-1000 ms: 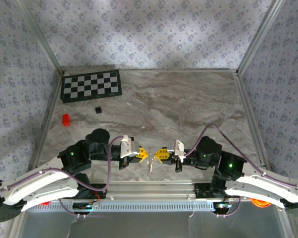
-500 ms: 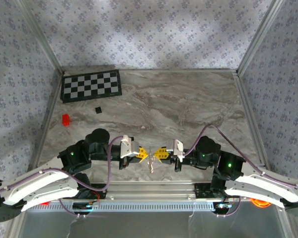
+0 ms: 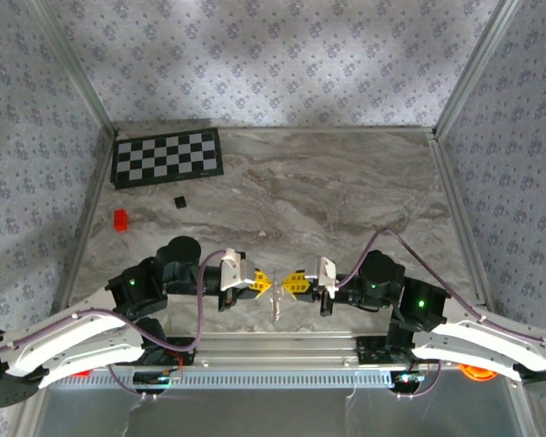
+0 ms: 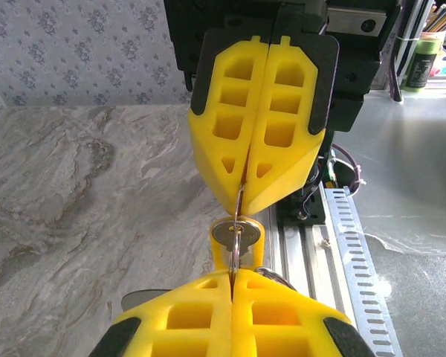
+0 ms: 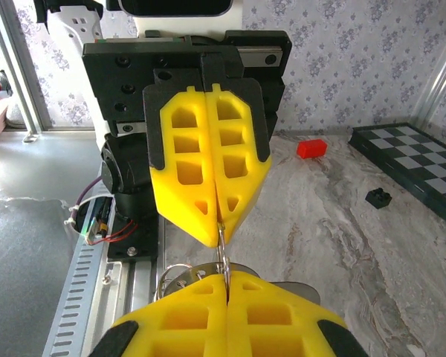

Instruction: Put the keys on the keyring

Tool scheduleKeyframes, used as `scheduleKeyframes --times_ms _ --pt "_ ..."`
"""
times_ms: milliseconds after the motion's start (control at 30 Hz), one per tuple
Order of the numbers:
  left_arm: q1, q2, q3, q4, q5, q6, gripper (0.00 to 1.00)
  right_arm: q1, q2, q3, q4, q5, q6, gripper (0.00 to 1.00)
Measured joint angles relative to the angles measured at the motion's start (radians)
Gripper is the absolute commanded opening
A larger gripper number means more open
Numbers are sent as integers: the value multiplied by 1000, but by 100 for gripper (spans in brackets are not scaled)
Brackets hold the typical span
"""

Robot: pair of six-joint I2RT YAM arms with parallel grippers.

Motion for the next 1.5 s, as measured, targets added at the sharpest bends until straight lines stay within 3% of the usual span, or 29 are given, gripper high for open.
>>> scheduleKeyframes --times_ms 1500 --pt "-13 -7 0 -13 -23 8 0 5 19 0 -7 7 11 0"
